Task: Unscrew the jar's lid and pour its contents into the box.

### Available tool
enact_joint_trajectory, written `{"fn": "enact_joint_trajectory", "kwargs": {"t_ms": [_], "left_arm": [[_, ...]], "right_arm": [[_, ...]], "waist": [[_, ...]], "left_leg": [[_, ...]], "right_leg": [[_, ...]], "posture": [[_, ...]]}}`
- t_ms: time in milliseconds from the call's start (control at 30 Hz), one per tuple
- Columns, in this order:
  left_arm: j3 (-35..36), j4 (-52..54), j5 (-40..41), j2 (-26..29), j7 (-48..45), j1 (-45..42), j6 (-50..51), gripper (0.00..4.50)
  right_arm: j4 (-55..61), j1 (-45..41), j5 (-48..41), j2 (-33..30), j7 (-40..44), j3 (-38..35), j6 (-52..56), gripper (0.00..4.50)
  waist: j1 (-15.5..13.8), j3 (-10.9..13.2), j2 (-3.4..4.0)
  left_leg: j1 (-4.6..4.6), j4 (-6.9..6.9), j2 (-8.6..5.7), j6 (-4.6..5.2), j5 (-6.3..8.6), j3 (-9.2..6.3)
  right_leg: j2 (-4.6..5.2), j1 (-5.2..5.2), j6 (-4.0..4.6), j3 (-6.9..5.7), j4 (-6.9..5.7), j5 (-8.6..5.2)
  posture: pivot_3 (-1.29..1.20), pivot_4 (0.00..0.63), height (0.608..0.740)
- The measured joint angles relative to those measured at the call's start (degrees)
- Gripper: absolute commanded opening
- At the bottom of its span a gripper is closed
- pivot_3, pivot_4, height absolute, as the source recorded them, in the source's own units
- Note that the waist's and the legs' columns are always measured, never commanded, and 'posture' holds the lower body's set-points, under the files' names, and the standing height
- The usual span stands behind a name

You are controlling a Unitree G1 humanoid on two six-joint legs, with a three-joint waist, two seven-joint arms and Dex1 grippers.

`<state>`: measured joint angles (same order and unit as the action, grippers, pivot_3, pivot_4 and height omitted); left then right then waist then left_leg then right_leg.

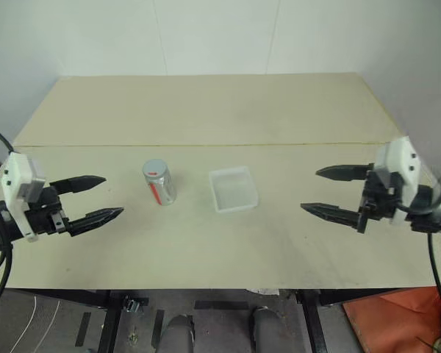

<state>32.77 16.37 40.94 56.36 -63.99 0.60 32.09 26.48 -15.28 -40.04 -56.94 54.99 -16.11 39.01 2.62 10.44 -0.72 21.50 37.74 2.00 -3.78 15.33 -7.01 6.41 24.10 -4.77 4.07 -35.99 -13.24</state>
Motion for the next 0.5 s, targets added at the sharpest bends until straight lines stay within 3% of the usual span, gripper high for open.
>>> {"fn": "enact_joint_trajectory", "kwargs": {"t_ms": [500], "left_arm": [[6.3, 9.1, 0.8, -8.2, 9.2, 9.9, 1.5, 4.46]], "right_arm": [[-4.4, -3.3, 1.6, -0.9, 6.1, 1.3, -2.8, 4.50]], "waist": [[-0.2, 0.0, -0.01]], "left_leg": [[-0.12, 0.00, 0.02, 0.01, 0.00, 0.03]], "right_leg": [[0.00, -0.14, 0.02, -0.01, 0.01, -0.01]], "posture": [[0.00, 0.150, 0.740]]}}
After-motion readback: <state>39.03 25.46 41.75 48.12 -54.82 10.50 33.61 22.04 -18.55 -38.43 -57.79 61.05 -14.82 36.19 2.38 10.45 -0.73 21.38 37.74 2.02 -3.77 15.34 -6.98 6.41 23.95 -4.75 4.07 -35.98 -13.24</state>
